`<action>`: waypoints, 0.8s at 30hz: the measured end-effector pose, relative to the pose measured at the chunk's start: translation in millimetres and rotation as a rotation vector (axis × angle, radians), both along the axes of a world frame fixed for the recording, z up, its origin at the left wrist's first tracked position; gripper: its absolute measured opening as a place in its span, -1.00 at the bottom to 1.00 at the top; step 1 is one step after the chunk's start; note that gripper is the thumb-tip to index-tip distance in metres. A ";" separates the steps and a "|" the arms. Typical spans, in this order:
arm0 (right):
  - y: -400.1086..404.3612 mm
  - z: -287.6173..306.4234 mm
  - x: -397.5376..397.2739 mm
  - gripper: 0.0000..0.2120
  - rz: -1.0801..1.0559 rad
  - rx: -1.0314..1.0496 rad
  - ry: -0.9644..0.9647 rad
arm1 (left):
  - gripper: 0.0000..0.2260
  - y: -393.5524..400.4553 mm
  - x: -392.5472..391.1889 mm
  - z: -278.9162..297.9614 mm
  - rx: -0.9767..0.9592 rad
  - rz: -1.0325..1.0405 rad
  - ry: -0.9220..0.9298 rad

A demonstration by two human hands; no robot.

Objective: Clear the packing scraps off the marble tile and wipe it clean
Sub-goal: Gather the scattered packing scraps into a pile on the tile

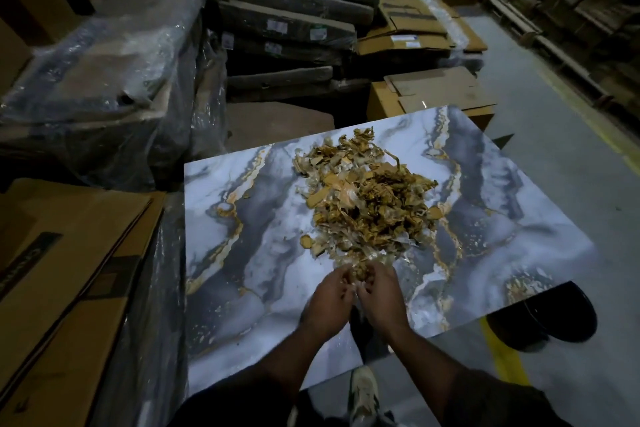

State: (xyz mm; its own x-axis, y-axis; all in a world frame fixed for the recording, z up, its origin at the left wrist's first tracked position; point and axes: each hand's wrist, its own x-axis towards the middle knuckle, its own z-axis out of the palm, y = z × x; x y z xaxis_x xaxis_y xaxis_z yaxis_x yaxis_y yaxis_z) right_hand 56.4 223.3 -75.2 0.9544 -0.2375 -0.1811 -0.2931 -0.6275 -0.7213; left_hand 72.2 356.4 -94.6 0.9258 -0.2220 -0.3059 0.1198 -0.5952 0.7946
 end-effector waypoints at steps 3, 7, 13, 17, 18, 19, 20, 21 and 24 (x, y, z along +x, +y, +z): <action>-2.5 2.1 -3.6 -0.66 0.049 -0.012 -0.025 | -0.66 10.0 4.2 -4.6 0.007 0.071 -0.053; -12.9 15.0 6.0 -0.70 0.006 -0.087 -0.157 | -0.83 26.3 14.7 4.9 0.030 0.271 -0.202; -31.8 70.4 69.6 -0.78 -0.028 -0.090 -0.466 | -0.87 19.8 73.6 49.2 -0.086 0.470 -0.320; -65.2 110.7 149.6 -0.76 -0.091 -0.046 -0.660 | -0.83 7.7 136.1 77.1 -0.166 0.581 -0.379; -77.4 116.0 172.8 -0.77 -0.111 -0.004 -0.668 | -0.81 6.0 153.0 81.2 -0.160 0.607 -0.393; -90.2 118.5 196.1 -0.79 -0.129 0.035 -0.658 | -0.79 4.6 169.8 83.5 -0.149 0.631 -0.398; -103.4 118.4 219.5 -0.79 -0.141 0.061 -0.631 | -0.76 2.9 186.6 83.5 -0.129 0.649 -0.402; -117.4 114.7 242.8 -0.79 -0.145 0.075 -0.584 | -0.72 0.6 203.9 80.7 -0.106 0.659 -0.407; -151.3 87.5 304.1 -0.76 -0.053 0.095 -0.379 | -0.61 -6.3 252.4 62.5 -0.042 0.659 -0.427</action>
